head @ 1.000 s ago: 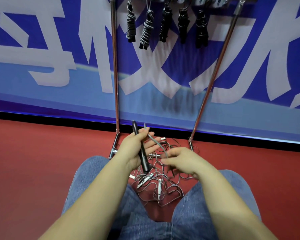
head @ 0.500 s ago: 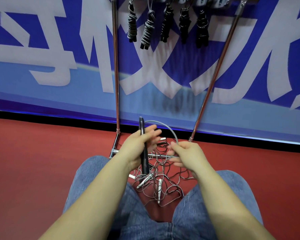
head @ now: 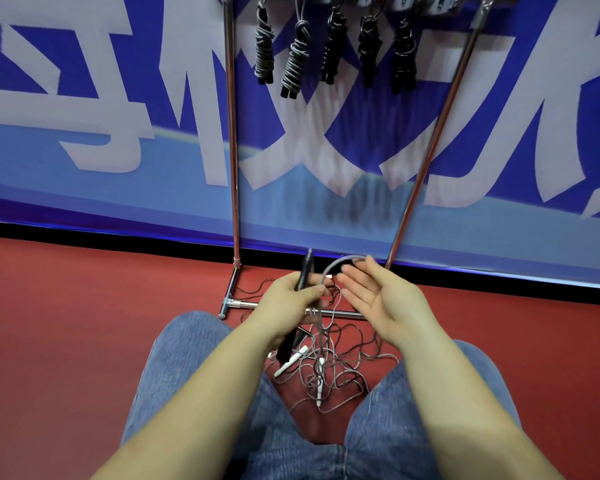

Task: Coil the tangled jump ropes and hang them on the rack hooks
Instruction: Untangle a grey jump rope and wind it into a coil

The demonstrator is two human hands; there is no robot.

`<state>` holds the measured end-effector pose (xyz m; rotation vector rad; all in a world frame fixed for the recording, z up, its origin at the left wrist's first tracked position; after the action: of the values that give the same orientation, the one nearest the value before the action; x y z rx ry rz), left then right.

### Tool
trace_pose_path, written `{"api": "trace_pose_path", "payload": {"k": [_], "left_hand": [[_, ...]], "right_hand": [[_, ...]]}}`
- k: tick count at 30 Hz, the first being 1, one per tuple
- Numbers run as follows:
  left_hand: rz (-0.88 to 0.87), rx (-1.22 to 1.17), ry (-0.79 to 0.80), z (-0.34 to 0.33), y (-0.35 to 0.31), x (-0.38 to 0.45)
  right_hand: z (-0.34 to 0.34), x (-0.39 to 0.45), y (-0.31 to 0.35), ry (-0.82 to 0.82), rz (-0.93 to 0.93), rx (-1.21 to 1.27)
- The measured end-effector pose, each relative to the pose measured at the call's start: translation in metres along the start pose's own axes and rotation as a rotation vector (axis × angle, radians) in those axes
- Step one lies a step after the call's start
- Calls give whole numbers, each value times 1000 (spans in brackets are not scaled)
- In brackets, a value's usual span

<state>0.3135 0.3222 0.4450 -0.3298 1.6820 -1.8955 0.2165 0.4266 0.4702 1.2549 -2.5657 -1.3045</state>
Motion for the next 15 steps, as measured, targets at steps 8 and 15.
{"api": "trace_pose_path", "payload": {"k": [8,15], "left_hand": [[164,-591,-105,14,-14,3],[129,-630,-67,16,-13,7]], "right_hand": [[11,0,-19,137,87,-1287],[10,5,-16,63,177,-961]]}}
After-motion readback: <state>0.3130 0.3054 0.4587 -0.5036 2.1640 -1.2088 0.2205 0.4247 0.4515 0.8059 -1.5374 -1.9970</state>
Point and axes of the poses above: each hand's wrist, its own x-axis towards the middle knuckle, its own z-axis out of the back of the hand, y = z × x, the point moved 2 cm from there along x, towards the middle knuckle, and after that the axes turned 15 degrees about x, right-handed, at the moved point
